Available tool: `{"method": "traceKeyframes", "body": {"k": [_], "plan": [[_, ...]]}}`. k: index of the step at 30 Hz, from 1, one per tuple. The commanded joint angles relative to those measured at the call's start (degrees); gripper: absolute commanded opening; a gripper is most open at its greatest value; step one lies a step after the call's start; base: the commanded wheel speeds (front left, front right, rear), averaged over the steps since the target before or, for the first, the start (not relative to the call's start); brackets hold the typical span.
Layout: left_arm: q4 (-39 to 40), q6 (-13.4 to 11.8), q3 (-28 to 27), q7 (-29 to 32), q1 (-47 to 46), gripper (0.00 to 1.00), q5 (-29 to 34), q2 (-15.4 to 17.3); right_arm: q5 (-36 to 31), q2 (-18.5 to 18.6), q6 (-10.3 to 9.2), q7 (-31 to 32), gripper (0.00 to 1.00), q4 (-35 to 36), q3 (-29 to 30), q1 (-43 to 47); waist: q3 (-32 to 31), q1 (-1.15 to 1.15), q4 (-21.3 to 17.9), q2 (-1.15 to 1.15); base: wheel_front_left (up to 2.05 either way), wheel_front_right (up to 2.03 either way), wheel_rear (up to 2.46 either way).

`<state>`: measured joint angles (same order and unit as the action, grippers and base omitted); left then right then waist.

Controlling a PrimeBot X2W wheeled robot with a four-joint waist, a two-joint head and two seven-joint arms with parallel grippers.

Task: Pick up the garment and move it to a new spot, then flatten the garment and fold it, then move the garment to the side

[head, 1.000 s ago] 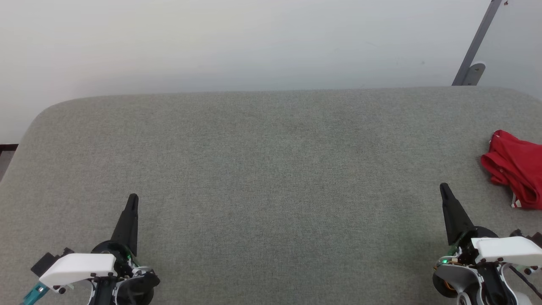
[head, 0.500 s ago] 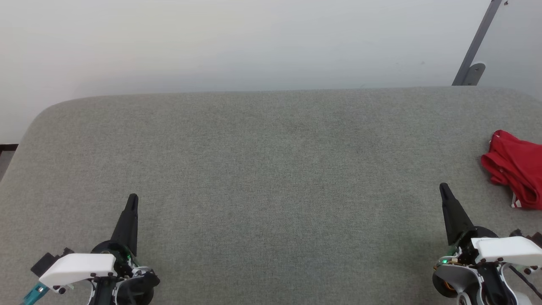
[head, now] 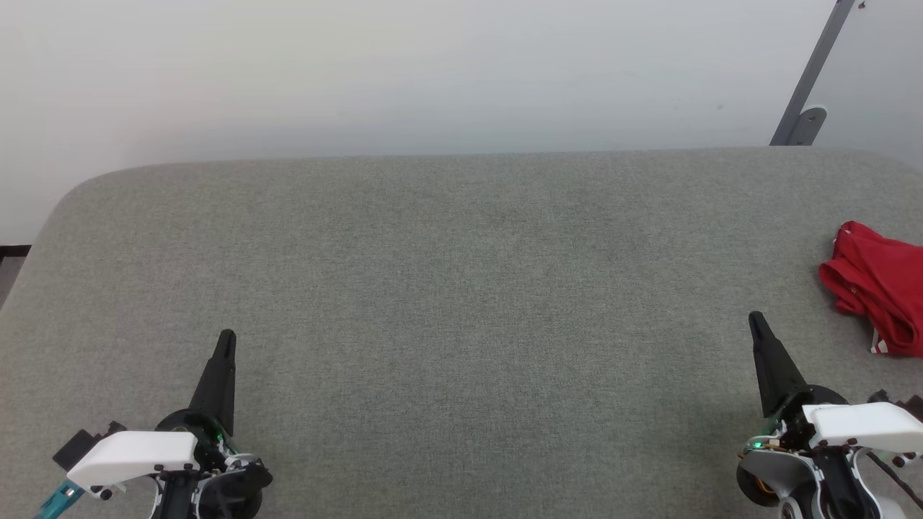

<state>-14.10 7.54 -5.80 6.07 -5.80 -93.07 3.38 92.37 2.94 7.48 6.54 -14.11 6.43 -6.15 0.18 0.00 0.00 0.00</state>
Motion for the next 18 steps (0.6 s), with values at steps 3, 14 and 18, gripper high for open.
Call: {"method": "traceKeyframes", "body": {"k": [3, 14, 18], "plan": [[0.00, -0.10, -0.26, 0.17, -0.79, 0.00, 0.33, -0.14, 0.10, -0.12, 0.01, 0.05, 0.00, 0.00, 0.15, -0.20, 0.00, 0.00, 0.00, 0.00, 0.00, 0.00, 0.00], [0.00, -0.10, -0.36, 0.25, -0.78, 0.00, 0.33, -0.21, 0.08, -0.13, 0.01, 0.06, 0.00, 0.00, 0.16, -0.21, 0.00, 0.00, 0.00, 0.00, 0.00, 0.00, 0.00], [0.00, -0.10, -0.39, 0.28, -0.78, 0.00, 0.37, -0.23, 0.08, -0.13, 0.01, 0.07, 0.00, 0.00, 0.16, -0.21, 0.00, 0.00, 0.00, 0.00, 0.00, 0.00, 0.00]]}}
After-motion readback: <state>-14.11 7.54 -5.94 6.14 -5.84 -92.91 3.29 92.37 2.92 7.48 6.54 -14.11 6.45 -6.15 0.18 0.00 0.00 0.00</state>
